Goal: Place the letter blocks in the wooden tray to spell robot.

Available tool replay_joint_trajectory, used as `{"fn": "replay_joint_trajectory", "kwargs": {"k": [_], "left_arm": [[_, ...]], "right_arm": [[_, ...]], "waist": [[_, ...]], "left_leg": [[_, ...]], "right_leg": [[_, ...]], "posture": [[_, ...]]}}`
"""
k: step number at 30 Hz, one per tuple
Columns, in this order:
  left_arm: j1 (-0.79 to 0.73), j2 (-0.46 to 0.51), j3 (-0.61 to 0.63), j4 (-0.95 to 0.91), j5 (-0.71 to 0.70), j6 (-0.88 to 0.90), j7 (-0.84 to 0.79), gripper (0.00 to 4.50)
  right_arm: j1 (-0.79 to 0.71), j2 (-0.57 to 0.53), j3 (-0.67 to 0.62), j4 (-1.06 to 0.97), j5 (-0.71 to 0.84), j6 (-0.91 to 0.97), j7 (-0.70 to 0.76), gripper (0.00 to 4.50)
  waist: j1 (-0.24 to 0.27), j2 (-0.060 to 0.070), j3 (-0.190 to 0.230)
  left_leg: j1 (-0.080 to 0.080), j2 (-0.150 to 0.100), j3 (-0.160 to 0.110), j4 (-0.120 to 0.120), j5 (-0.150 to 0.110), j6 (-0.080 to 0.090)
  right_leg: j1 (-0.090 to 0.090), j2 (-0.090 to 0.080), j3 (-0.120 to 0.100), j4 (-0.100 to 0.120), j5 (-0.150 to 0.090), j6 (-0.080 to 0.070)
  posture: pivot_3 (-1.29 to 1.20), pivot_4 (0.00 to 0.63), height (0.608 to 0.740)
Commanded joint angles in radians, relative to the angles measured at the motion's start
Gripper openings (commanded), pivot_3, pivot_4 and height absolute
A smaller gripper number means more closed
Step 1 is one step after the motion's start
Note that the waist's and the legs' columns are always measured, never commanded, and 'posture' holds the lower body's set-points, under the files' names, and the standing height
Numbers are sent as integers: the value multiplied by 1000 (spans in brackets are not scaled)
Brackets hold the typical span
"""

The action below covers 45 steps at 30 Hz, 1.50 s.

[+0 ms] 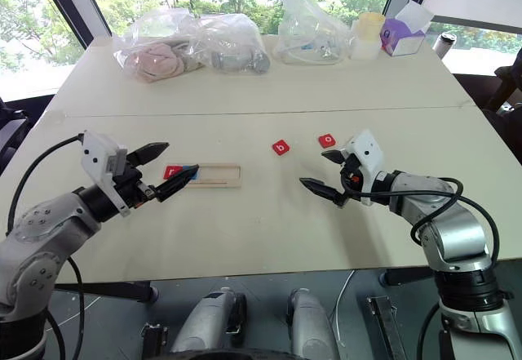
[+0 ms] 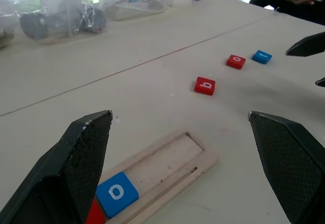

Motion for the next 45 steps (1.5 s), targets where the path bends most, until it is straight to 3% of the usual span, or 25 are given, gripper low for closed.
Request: {"fn": "replay_joint_trajectory", "kwargs": {"k": [1, 12, 18, 23, 32, 39, 45], "left_arm": [[-17, 18, 17, -5, -4, -29, -16, 4500], [-51, 102, 27, 63, -27, -12, -102, 4500], [-60, 266, 27, 268, 20, -107, -358, 4500], [-194, 371, -74, 587, 141, -341, -651, 4500], [-528, 322, -291, 1126, 372, -765, -994, 4500], [-751, 255, -384, 1537, 552, -1084, -1072, 4500], [-860, 206, -411, 1735, 644, -1243, -1064, 4500]], "right_arm": [[-21, -14, -15, -31, 6, -18, 3, 4488], [-38, 4, 3, -32, -6, -29, -17, 4488], [-39, 27, 26, -42, -8, -35, -34, 4488], [-39, 48, 46, -42, -21, -51, -50, 4488], [25, 68, 31, -115, -16, -46, -117, 4488], [68, 74, 20, -167, -13, -38, -164, 4488], [94, 75, 14, -197, -11, -32, -188, 4488]], "waist": [[0, 0, 0], [0, 0, 0], [-1, 0, 0], [2, 0, 0], [0, 0, 0], [0, -1, 0], [1, -1, 0]], "left_leg": [[0, 0, 0, 0, 0, 0], [0, 0, 3, -6, 0, 0], [0, 0, 4, -9, 1, -1], [0, 0, 6, -9, 1, -1], [-3, 0, 10, -11, 1, 0], [-3, 0, 12, -9, 1, 1], [-3, 0, 13, -7, 1, 3]], "right_leg": [[0, 0, 0, 0, 0, 0], [-3, -2, 0, -1, 0, 0], [-6, -1, 0, 0, -1, -1], [-8, -3, -1, -1, -1, -2], [-11, -7, -2, 0, 0, -2], [-11, -6, -3, 2, 0, -1], [-10, -2, -5, 3, 2, 4]], "posture": [[0, 150, 725], [0, 150, 725], [0, 150, 725], [0, 150, 725], [0, 150, 725], [0, 150, 725], [0, 150, 725]]}}
